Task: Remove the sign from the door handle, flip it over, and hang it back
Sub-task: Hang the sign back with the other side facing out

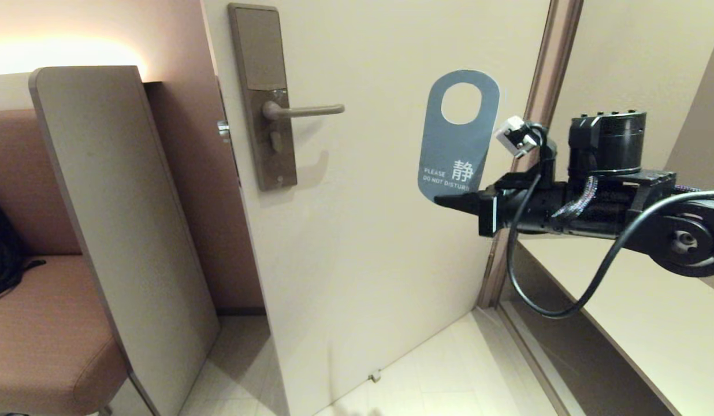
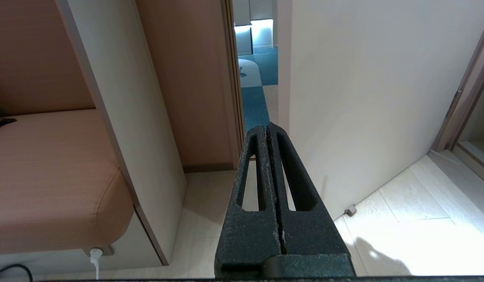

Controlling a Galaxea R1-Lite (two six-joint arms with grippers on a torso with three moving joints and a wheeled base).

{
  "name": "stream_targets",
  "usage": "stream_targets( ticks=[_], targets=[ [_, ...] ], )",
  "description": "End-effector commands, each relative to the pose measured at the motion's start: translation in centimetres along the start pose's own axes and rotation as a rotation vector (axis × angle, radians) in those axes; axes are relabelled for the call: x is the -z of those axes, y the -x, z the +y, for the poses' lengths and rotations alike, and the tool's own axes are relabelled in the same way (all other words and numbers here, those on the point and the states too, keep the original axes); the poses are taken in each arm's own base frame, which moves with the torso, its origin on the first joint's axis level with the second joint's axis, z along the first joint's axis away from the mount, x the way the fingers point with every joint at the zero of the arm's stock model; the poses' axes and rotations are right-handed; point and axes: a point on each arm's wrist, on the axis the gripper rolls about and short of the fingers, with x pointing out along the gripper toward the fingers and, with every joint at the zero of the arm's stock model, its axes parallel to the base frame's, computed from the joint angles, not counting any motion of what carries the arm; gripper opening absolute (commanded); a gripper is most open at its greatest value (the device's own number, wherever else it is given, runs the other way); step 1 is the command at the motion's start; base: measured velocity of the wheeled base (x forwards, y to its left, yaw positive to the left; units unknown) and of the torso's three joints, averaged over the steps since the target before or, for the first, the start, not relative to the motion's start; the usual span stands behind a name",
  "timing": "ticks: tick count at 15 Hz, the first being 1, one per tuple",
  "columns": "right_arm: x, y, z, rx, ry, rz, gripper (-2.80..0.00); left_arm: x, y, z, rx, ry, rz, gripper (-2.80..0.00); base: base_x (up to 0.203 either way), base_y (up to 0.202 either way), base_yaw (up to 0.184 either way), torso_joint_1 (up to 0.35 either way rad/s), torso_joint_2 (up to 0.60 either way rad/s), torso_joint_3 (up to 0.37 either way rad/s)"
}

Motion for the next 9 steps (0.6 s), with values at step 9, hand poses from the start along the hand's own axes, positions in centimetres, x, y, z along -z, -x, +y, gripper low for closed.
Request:
stream_targets(
  ticks=[9],
  targets=[
    [-0.4,-5.6,-1.2,-0.020,0.024,-0.010,-2.80,0.0,0.0,0.0,0.000,0.000,0.002,-2.80,0.000,0.000,0.000,0.000,0.00,0.000]
  ],
)
